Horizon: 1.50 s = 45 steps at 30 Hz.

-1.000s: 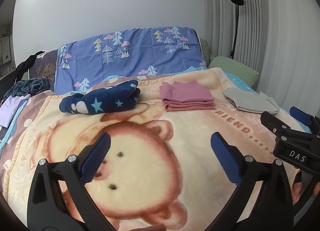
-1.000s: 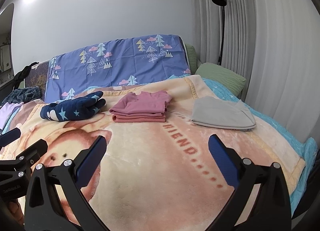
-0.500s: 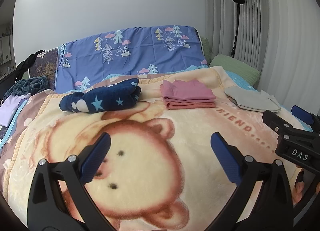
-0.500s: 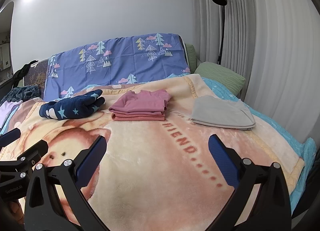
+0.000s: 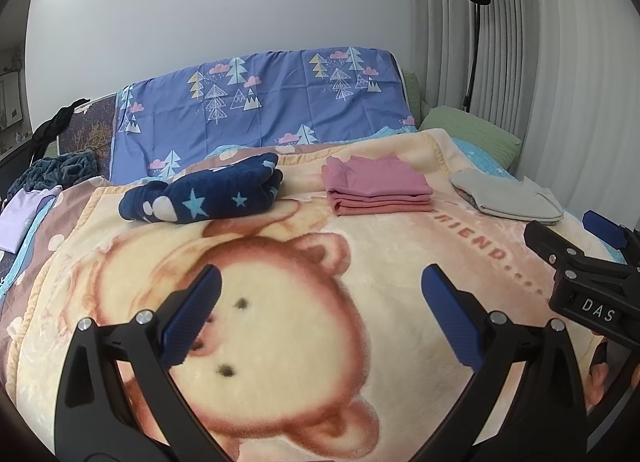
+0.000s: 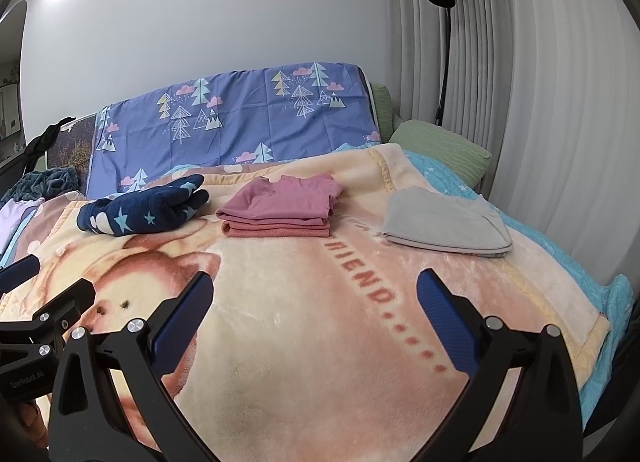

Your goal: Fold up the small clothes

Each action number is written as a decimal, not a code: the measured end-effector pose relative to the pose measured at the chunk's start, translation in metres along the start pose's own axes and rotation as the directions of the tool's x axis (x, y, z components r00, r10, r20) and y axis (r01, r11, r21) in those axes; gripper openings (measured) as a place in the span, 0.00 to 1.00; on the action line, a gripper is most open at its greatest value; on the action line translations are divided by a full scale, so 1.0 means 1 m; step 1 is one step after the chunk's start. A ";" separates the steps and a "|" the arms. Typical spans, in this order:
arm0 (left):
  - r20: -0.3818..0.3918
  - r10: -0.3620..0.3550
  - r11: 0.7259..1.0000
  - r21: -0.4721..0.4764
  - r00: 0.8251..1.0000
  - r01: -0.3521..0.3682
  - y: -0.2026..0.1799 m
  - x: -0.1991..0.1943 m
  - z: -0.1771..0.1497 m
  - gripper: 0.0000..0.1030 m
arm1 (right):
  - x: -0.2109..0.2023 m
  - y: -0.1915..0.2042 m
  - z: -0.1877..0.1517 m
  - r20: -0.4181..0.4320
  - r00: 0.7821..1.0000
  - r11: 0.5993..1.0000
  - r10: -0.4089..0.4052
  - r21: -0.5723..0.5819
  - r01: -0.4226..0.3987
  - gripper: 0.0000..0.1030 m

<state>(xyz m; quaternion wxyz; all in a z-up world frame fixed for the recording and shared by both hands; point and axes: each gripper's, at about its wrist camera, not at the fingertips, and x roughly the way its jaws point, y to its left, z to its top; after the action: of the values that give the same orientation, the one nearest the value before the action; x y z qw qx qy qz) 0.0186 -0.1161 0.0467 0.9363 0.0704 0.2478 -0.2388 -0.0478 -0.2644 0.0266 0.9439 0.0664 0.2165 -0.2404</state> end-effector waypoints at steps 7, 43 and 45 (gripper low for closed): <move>-0.008 -0.005 1.000 0.002 1.000 0.005 0.000 0.004 0.001 0.98 | 0.003 -0.001 -0.004 -0.004 1.000 1.000 0.001 -0.007 -0.002 0.99; -0.016 -0.006 1.000 0.007 1.000 0.006 0.002 0.003 -0.003 0.98 | 0.005 0.000 -0.004 -0.006 1.000 1.000 0.001 -0.011 -0.001 0.99; -0.017 -0.005 1.000 0.008 1.000 0.005 0.002 0.004 -0.003 0.98 | 0.005 0.000 -0.005 -0.007 1.000 1.000 0.002 -0.012 -0.002 0.99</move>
<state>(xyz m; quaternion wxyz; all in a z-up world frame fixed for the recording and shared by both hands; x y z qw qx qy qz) 0.0207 -0.1152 0.0421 0.9333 0.0754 0.2549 -0.2416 -0.0460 -0.2655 0.0203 0.9437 0.0620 0.2213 -0.2381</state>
